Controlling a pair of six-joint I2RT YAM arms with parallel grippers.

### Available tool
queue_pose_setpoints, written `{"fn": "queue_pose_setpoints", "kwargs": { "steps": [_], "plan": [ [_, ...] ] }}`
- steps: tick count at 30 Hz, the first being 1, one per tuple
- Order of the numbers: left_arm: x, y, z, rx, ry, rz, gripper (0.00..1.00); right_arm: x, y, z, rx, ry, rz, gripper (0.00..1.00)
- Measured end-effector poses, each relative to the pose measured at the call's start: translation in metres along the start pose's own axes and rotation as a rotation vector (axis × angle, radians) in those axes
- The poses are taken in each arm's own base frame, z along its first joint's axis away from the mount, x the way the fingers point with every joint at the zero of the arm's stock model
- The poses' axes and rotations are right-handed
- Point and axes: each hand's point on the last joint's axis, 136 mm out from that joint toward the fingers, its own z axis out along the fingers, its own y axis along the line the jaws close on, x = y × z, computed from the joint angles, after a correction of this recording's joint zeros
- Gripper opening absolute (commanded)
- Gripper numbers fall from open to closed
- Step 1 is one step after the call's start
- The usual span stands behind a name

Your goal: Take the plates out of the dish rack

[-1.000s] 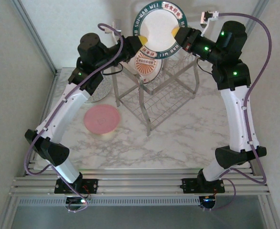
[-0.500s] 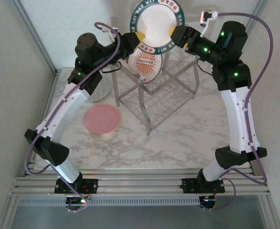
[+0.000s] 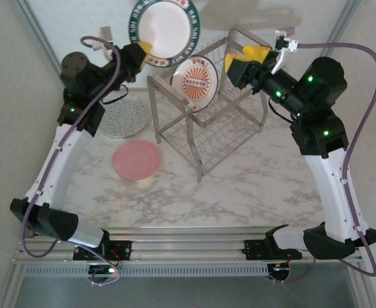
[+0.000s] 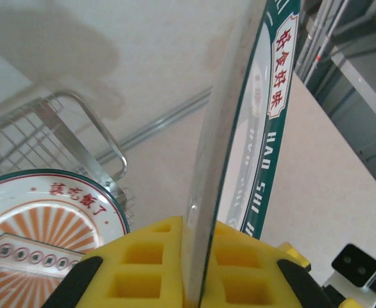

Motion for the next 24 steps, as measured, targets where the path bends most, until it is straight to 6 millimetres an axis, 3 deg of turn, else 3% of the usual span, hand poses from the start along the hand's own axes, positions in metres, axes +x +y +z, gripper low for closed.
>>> {"fn": "queue_pose_setpoints", "kwargs": {
  "steps": [5, 10, 16, 24],
  "plan": [
    [-0.012, 0.007, -0.048, -0.070, -0.094, -0.002, 0.00, 0.005, 0.003, -0.003, 0.016, 0.000, -0.096, 0.75],
    [-0.010, 0.039, -0.101, -0.220, -0.199, -0.044, 0.00, 0.020, 0.013, 0.001, -0.001, 0.038, -0.180, 0.75],
    [0.014, 0.100, -0.154, -0.447, -0.276, -0.130, 0.00, 0.042, 0.037, 0.001, -0.053, 0.106, -0.296, 0.76],
    [0.080, 0.200, -0.217, -0.752, -0.262, -0.269, 0.00, 0.079, 0.073, -0.012, -0.155, 0.223, -0.431, 0.77]
  ]
}}
